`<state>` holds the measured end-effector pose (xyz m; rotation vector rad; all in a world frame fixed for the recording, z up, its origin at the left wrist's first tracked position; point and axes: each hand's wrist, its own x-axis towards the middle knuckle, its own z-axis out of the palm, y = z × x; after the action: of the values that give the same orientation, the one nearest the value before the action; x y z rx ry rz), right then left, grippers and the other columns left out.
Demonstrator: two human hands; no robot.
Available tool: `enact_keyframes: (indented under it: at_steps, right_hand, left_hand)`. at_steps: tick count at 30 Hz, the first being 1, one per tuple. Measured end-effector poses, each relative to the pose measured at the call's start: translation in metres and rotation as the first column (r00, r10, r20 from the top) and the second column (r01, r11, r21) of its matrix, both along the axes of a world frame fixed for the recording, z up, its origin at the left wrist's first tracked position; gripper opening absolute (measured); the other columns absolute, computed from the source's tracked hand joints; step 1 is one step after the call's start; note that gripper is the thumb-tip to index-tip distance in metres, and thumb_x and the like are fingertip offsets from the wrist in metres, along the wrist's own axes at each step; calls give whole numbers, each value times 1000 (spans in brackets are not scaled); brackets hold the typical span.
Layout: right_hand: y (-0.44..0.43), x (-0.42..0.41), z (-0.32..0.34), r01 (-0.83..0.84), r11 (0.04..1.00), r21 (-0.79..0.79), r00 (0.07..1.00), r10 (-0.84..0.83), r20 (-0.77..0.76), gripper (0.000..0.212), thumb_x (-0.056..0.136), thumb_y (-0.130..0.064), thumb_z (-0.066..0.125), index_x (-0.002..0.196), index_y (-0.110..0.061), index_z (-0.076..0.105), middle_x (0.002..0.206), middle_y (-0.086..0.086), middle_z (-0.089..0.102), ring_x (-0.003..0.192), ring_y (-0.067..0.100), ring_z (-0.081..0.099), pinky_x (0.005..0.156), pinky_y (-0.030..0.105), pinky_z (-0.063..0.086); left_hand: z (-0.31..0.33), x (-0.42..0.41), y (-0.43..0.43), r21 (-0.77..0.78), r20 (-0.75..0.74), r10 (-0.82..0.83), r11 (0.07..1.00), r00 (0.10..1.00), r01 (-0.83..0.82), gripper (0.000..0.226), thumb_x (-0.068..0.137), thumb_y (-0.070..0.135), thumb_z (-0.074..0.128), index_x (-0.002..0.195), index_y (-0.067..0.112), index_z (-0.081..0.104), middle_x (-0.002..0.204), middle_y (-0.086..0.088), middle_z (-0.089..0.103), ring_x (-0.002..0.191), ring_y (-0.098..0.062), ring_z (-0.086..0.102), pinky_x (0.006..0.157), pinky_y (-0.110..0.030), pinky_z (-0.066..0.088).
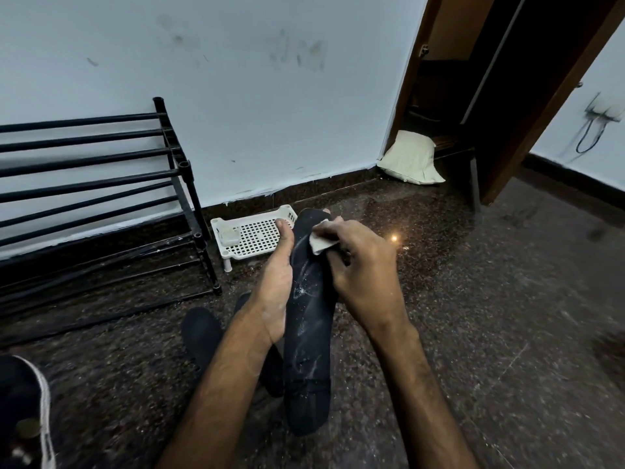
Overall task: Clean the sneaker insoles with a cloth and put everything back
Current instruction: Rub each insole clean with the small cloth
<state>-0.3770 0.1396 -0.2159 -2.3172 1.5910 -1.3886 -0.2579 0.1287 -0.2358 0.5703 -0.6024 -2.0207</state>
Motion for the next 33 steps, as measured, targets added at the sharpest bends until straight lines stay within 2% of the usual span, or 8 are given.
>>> enact_keyframes:
  at_steps: [5,11,16,19,22,26,29,33]
  right_hand:
    - [-2,-8,0,224,974,-32,967,-218,131,21,82,3,70,99,-7,69,96,0,68,86,9,63,82,24,53]
    - [6,10,6,-3,999,-36,989,8,148,25,81,5,72,102,-9,71,99,-2,72,87,1,64,84,13,52]
    - [3,-8,2,206,978,-13,960,-199,199,21,81,3,73,95,-11,68,93,-3,72,81,3,64,79,17,54]
    - [4,3,8,127,992,-4,962,-122,245,22,80,5,72,95,-11,68,92,-3,72,79,2,65,77,11,53]
    - [5,13,10,-11,1000,-2,989,11,148,24,79,6,73,96,-11,69,94,-4,71,84,4,66,81,16,54]
    - [2,-8,6,140,988,61,975,-149,165,21,81,1,73,95,-14,68,94,-6,71,82,1,63,82,10,51]
    - [3,-7,7,153,986,66,968,-163,193,22,82,2,72,96,-14,68,95,-5,71,83,2,64,82,9,51]
    - [5,19,10,-21,999,29,995,18,101,24,83,3,70,102,-11,69,99,-1,72,88,9,67,84,27,57]
  left_hand:
    - [2,-8,8,-20,96,-20,1000,995,22,75,94,70,25,105,13,74,91,-10,75,77,-22,73,61,-31,59]
    - [-2,-7,5,15,39,25,1000,999,-25,71,92,71,31,103,18,78,103,-8,75,95,-21,72,77,-33,57]
    - [-5,-8,6,-6,80,-6,1000,997,7,74,93,70,29,101,14,76,88,-12,73,70,-24,71,56,-33,57]
    - [-9,-11,7,19,88,10,1000,996,-12,70,91,71,34,106,16,76,97,-11,74,86,-24,72,70,-34,57]
    - [-11,-8,4,24,43,39,999,998,-40,69,91,70,37,119,16,70,109,-11,73,101,-25,70,85,-37,55]
    - [-13,-5,0,-24,65,24,999,998,-23,75,89,72,33,110,12,73,92,-14,71,75,-27,68,66,-39,58]
    - [-15,-8,2,-22,95,26,999,995,-24,75,92,71,30,106,11,74,89,-12,73,73,-25,70,60,-36,58]
    - [-17,-7,1,6,73,74,997,995,-75,72,92,73,38,128,17,66,130,-12,65,119,-26,63,100,-41,47]
